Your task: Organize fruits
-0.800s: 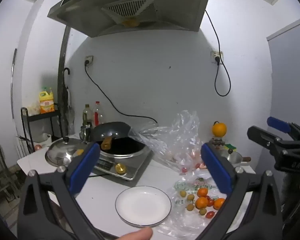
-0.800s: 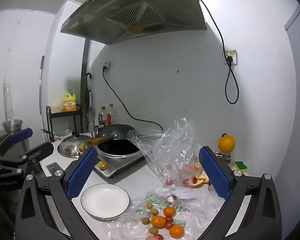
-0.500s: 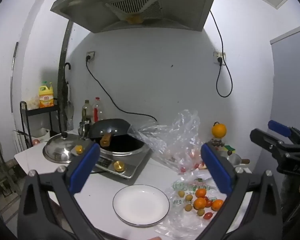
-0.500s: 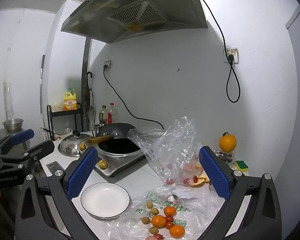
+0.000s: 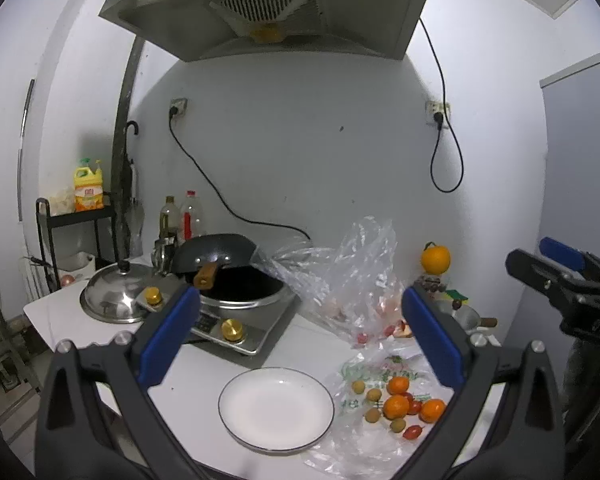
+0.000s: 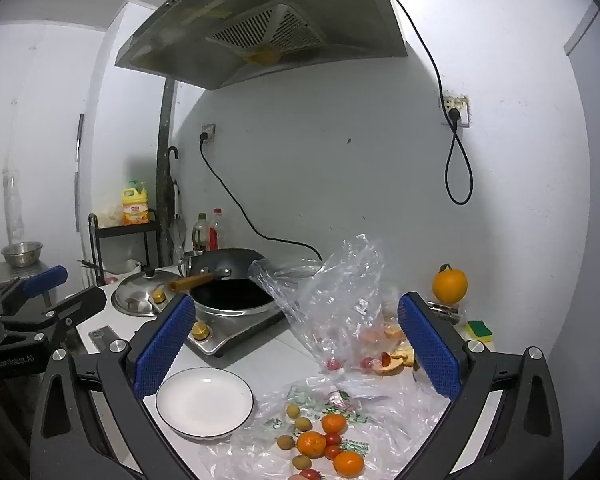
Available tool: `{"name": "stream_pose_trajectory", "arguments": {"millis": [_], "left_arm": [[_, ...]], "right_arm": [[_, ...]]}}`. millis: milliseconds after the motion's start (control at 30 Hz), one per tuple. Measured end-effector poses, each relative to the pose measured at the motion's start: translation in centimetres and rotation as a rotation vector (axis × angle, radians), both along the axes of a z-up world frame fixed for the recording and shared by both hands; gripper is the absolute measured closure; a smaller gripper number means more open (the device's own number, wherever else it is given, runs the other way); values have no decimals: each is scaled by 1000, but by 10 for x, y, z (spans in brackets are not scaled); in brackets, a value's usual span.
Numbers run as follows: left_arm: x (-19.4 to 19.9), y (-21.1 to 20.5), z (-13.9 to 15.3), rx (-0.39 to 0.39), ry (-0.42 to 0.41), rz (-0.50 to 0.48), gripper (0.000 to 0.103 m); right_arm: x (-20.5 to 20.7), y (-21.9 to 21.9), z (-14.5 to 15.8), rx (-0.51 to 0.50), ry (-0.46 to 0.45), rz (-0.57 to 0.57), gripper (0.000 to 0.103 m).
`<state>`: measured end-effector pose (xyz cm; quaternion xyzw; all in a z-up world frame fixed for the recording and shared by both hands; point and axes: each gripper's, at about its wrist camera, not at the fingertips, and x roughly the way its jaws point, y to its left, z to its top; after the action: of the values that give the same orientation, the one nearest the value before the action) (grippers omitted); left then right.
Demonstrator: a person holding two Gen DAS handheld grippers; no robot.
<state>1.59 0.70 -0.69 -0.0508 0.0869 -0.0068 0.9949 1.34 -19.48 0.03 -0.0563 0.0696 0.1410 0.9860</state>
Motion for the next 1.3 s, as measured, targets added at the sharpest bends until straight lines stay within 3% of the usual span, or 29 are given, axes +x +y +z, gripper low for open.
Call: {"name": "stream_pose_trajectory", "arguments": {"millis": [1300], "left_arm": [[15,0,-9,43,22,37,1]], "right_arm": [[6,3,-5,-19,36,1,0]]}}
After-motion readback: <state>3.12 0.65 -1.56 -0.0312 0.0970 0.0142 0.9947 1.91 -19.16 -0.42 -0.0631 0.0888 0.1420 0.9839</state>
